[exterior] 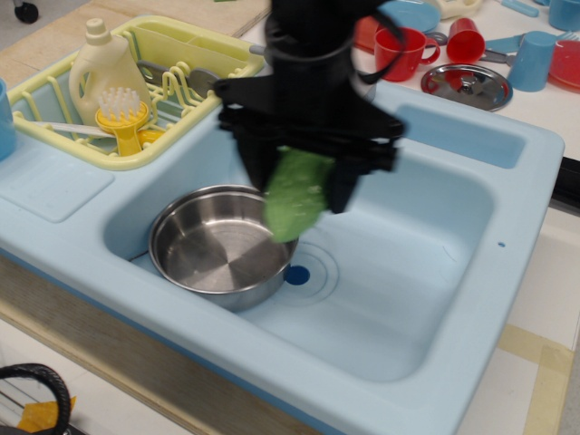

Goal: Put green squash into pot or pan

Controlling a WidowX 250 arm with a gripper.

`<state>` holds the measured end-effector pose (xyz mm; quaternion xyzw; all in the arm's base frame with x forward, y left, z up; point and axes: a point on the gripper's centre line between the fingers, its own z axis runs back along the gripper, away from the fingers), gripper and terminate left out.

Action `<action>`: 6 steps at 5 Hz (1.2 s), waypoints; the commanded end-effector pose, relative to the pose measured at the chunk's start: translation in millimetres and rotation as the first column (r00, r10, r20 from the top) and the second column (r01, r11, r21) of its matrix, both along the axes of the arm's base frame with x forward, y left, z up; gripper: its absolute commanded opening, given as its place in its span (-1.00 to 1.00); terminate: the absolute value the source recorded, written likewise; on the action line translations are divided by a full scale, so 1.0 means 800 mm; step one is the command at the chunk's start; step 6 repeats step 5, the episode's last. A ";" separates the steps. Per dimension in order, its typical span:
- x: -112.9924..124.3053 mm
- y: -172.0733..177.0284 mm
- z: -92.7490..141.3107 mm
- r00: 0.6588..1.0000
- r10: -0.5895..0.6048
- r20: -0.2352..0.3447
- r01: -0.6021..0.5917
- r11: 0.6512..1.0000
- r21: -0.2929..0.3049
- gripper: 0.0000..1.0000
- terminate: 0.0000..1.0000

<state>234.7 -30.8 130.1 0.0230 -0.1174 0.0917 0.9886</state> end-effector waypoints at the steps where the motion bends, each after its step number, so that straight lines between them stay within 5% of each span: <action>1: -0.008 0.052 -0.007 0.999 0.036 0.021 -0.036 0.999 -0.002 1.00 -1.00; 4: -0.018 0.065 -0.019 0.999 0.042 -0.007 -0.042 0.998 -0.043 1.00 -1.00; 5: -0.018 0.065 -0.019 0.999 0.042 -0.007 -0.042 0.998 -0.043 1.00 1.00; 6: -0.018 0.065 -0.019 0.999 0.042 -0.007 -0.042 0.998 -0.043 1.00 1.00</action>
